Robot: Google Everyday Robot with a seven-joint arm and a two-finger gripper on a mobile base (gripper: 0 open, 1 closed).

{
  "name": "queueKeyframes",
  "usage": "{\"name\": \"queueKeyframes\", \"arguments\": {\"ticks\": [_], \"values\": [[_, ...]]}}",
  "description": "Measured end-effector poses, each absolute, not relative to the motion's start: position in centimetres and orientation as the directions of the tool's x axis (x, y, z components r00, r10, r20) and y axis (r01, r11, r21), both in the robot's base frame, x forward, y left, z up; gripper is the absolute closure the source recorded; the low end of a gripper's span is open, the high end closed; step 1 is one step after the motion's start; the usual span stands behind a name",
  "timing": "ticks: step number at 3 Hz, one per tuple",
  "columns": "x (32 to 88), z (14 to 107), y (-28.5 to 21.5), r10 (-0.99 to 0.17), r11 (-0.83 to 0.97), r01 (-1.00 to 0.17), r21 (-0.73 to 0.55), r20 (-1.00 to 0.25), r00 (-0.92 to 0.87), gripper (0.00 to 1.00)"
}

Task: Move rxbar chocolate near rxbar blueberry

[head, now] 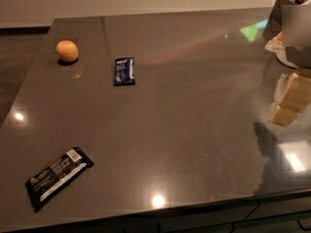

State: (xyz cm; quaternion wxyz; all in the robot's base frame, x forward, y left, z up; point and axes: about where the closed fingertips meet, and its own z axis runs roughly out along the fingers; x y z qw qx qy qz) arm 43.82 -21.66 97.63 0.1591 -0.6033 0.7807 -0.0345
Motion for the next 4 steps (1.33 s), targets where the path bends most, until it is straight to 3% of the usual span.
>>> {"name": "queueKeyframes", "arguments": {"ticks": [2,4], "values": [[44.7,97.8,-19.9,-0.949,0.255,-0.935,-0.246,-0.249,-0.193,0.00],[46.5,96.9,-11.6,-0.927,0.136,-0.964,-0.228,-0.373,-0.042,0.00]]}}
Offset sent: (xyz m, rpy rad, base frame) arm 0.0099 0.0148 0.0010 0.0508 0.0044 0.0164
